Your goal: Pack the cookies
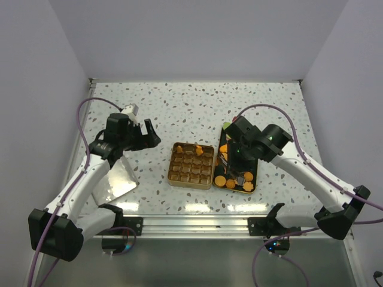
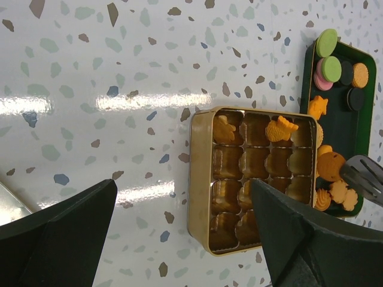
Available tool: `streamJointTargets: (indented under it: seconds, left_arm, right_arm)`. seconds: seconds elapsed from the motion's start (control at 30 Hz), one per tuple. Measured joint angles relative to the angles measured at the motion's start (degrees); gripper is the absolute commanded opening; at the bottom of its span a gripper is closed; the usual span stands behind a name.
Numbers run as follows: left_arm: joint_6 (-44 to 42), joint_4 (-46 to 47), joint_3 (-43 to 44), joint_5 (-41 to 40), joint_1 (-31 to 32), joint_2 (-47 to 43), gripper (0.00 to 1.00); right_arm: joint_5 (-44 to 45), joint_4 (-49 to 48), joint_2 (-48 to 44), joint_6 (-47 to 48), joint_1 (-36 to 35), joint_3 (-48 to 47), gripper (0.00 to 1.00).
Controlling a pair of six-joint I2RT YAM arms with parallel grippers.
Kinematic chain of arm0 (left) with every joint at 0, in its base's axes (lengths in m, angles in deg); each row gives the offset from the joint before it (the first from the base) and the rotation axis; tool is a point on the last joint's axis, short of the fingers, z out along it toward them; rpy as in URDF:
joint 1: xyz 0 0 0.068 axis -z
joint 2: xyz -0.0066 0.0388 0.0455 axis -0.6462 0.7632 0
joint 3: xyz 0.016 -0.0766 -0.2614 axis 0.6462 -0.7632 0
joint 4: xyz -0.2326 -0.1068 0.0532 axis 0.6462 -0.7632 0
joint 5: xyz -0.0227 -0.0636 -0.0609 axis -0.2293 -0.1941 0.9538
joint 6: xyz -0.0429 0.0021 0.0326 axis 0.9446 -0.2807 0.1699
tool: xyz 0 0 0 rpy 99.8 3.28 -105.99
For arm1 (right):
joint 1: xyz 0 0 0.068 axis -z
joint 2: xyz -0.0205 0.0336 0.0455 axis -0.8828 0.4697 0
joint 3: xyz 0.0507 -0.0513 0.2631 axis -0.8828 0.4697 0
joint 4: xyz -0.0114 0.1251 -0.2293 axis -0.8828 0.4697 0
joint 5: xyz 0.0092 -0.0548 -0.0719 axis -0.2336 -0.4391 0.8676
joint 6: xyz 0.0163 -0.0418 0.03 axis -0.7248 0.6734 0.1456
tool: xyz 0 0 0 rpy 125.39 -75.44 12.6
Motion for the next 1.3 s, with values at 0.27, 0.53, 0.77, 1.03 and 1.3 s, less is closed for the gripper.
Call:
streamJointTargets:
  seconds: [0.27, 0.53, 0.77, 1.03, 1.3]
  left_arm:
    - [0.0, 0.0, 0.0, 0.0, 0.0, 0.1, 1.00]
    - [0.0, 0.0, 0.0, 0.0, 0.0, 0.1, 1.00]
    - [0.0, 0.0, 0.0, 0.0, 0.0, 0.1, 1.00]
    - [0.0, 0.0, 0.0, -0.1, 0.0, 0.1, 1.00]
    - [0.1, 0.0, 0.0, -0.1, 0.0, 0.2, 1.00]
  right_arm:
    - [1.1, 1.5, 3.4, 1.2, 0.0, -6.9, 0.06]
    - [1.2, 0.7, 7.0, 2.4, 0.0, -7.9, 0.06]
    - [1.7, -1.9, 10.9, 3.8, 0.0, -7.9, 0.05]
    - [2.5, -3.5, 12.9, 4.7, 0.0, -8.5, 0.05]
    - [3.7, -4.4, 14.1, 5.5, 0.0, -8.5, 0.06]
